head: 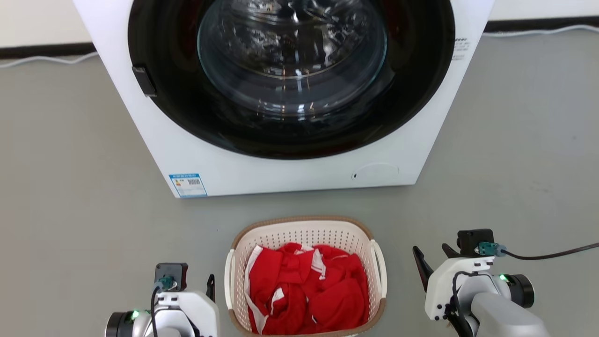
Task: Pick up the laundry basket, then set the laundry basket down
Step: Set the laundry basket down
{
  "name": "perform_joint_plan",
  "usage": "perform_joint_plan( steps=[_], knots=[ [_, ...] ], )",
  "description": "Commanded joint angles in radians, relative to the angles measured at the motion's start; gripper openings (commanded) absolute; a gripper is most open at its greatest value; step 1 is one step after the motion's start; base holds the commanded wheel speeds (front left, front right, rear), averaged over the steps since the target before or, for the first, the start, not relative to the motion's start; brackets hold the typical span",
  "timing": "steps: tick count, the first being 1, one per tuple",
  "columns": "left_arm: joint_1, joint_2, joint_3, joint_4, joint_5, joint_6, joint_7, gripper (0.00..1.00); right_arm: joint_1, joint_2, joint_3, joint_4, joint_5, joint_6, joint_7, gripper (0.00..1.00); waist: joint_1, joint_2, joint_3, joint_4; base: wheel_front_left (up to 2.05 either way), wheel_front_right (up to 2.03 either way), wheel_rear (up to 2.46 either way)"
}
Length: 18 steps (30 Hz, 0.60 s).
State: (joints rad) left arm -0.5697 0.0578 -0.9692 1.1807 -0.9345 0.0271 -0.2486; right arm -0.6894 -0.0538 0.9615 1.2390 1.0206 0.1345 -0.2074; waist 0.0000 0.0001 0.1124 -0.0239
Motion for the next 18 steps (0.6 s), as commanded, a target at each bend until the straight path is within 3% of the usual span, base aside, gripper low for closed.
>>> perform_joint_plan(
  steps=[1,12,18],
  knots=[
    [0.013,0.032,0.042,-0.033,0.021,0.017,-0.013,1.0,0.022,0.004,0.012,0.0,0.004,-0.004,-0.025,1.0,0.0,-0.0001,-0.023,-0.001,0.0,0.0,0.0],
    [0.098,0.073,0.178,-0.185,0.13,0.057,-0.013,1.0,0.023,0.004,-0.009,0.009,-0.006,-0.004,-0.053,1.0,0.0,-0.0001,-0.07,-0.002,0.0,0.0,0.0],
    [0.158,0.099,0.321,-0.33,0.226,0.095,-0.013,1.0,-0.011,0.003,-0.127,-0.026,-0.092,-0.004,-0.054,1.0,0.0,-0.0001,-0.084,-0.003,0.0,0.0,0.0]
  ],
)
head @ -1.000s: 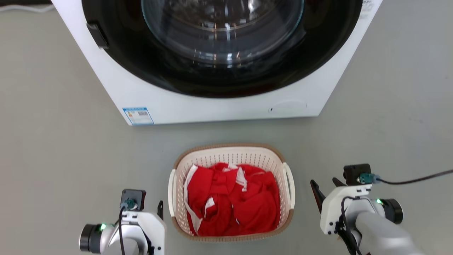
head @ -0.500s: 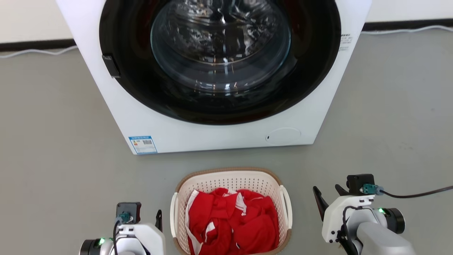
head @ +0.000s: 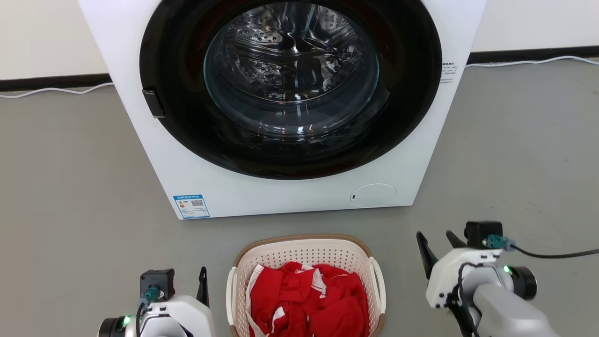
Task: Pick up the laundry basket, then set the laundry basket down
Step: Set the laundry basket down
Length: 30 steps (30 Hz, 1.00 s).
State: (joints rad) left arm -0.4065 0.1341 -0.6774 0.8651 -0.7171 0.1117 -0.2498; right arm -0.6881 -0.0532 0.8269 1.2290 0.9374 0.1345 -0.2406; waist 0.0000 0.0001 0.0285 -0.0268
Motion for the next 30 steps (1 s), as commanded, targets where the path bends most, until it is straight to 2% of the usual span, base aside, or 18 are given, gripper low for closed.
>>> perform_joint_plan(
  steps=[1,5,10,18,23,30],
  knots=[
    [0.006,0.025,0.049,-0.039,0.031,0.012,-0.012,1.0,-0.012,-0.001,-0.017,-0.028,-0.035,-0.004,-0.021,1.0,0.0,-0.0001,-0.001,0.0,0.0,0.0,0.0],
    [0.054,0.029,0.13,-0.133,0.114,0.013,-0.012,1.0,0.015,-0.015,-0.125,-0.102,-0.146,-0.004,-0.021,1.0,0.0,-0.0001,-0.005,0.002,0.0,0.0,0.0],
    [0.12,0.024,0.231,-0.251,0.21,-0.006,-0.012,1.0,0.085,-0.02,-0.271,-0.228,-0.297,-0.004,-0.021,1.0,0.0,-0.0001,-0.011,0.0,0.0,0.0,0.0],
    [0.231,-0.009,0.404,-0.438,0.348,-0.038,-0.012,1.0,0.234,-0.014,-0.487,-0.455,-0.513,-0.004,-0.021,1.0,0.0,-0.0001,-0.019,-0.002,0.0,0.0,0.0],
    [0.286,-0.029,0.473,-0.491,0.403,-0.068,-0.012,1.0,0.32,-0.007,-0.566,-0.593,-0.587,-0.004,-0.021,1.0,0.0,-0.0001,-0.025,-0.005,0.0,0.0,0.0],
    [0.343,-0.05,0.541,-0.571,0.461,-0.099,-0.012,1.0,0.418,-0.002,-0.644,-0.715,-0.64,-0.004,-0.021,1.0,0.0,-0.0001,-0.031,-0.006,0.0,0.0,0.0]
  ],
)
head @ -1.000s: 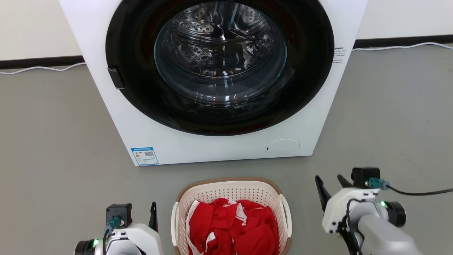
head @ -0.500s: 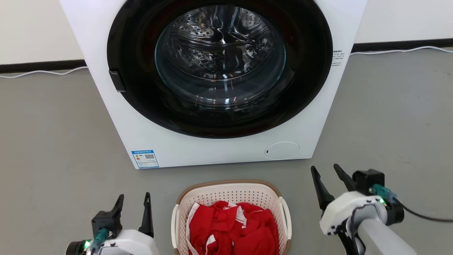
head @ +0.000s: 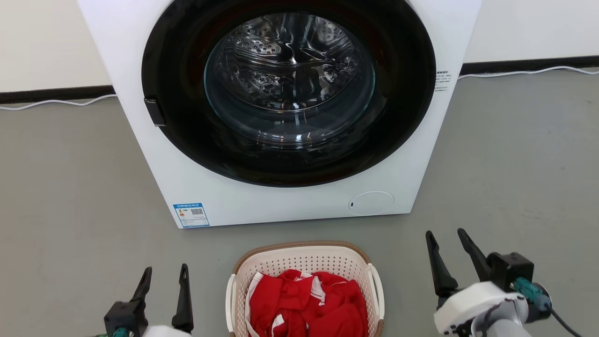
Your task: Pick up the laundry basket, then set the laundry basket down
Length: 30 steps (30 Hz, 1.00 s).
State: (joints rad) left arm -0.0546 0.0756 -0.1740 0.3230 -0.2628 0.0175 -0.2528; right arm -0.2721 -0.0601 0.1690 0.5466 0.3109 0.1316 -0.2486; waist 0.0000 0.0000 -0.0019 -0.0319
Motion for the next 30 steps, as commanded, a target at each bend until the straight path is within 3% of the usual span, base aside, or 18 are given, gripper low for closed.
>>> perform_joint_plan(
  steps=[1,16,30],
  knots=[
    [0.001,0.006,0.045,-0.04,0.012,-0.01,-0.009,1.0,0.014,0.005,0.006,-0.046,-0.022,-0.001,-0.013,1.0,0.0,0.0,-0.001,-0.001,0.0,0.0,0.0],
    [0.142,-0.02,0.106,-0.154,0.074,-0.042,-0.009,1.0,0.164,0.009,-0.061,-0.198,-0.121,-0.001,-0.013,1.0,0.0,0.0,-0.012,-0.017,0.0,0.0,0.0],
    [0.215,-0.025,0.108,-0.179,0.082,-0.041,-0.009,1.0,0.21,0.01,-0.061,-0.206,-0.143,-0.001,-0.013,1.0,0.0,0.0,-0.023,-0.021,0.0,0.0,0.0]
  ],
)
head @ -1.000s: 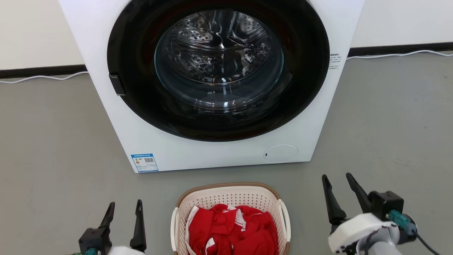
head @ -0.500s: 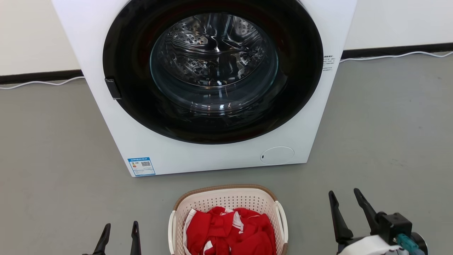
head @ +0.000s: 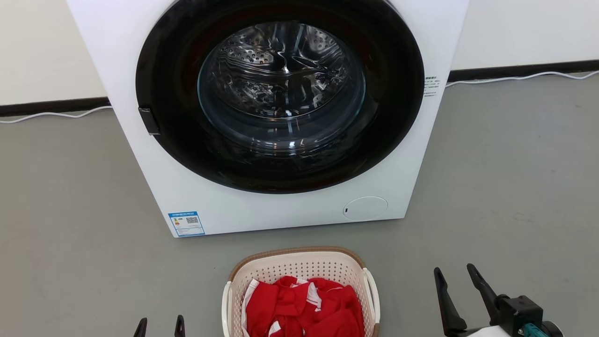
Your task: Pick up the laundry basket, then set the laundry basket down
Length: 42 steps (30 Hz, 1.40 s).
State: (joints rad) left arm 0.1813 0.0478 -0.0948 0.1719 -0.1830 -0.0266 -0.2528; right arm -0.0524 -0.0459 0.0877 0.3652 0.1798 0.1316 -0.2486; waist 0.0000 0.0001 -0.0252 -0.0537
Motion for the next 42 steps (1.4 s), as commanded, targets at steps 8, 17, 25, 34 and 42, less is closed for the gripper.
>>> perform_joint_plan(
  steps=[8,17,25,34,42],
  knots=[
    [-0.019,0.003,0.003,-0.034,-0.01,0.014,-0.009,1.0,-0.01,-0.004,0.02,-0.018,-0.007,-0.001,-0.013,1.0,0.0,-0.0001,0.004,0.002,0.0,0.0,0.0],
    [-0.019,0.002,-0.01,-0.029,-0.025,0.017,-0.009,1.0,-0.01,-0.004,0.017,-0.012,-0.002,-0.001,-0.013,1.0,0.0,-0.0001,0.003,0.0,0.0,0.0,0.0],
    [0.008,-0.011,-0.042,0.05,-0.026,0.009,0.002,0.0,0.025,0.012,0.0,0.054,0.006,0.0,0.002,0.0,0.0,-0.0001,0.003,0.0,0.0,0.0,0.0],
    [-0.009,-0.009,-0.031,0.058,-0.122,0.002,0.023,0.0,0.029,0.011,-0.01,0.049,0.102,0.0,0.024,0.0,0.0017,-0.0001,0.003,0.003,0.0,0.0,0.0],
    [-0.03,-0.005,-0.019,0.062,-0.215,-0.006,0.043,0.0,0.022,0.009,-0.022,0.039,0.195,0.0,0.046,0.0,0.0001,-0.0001,0.007,0.007,0.0,0.0,0.0]
  ],
)
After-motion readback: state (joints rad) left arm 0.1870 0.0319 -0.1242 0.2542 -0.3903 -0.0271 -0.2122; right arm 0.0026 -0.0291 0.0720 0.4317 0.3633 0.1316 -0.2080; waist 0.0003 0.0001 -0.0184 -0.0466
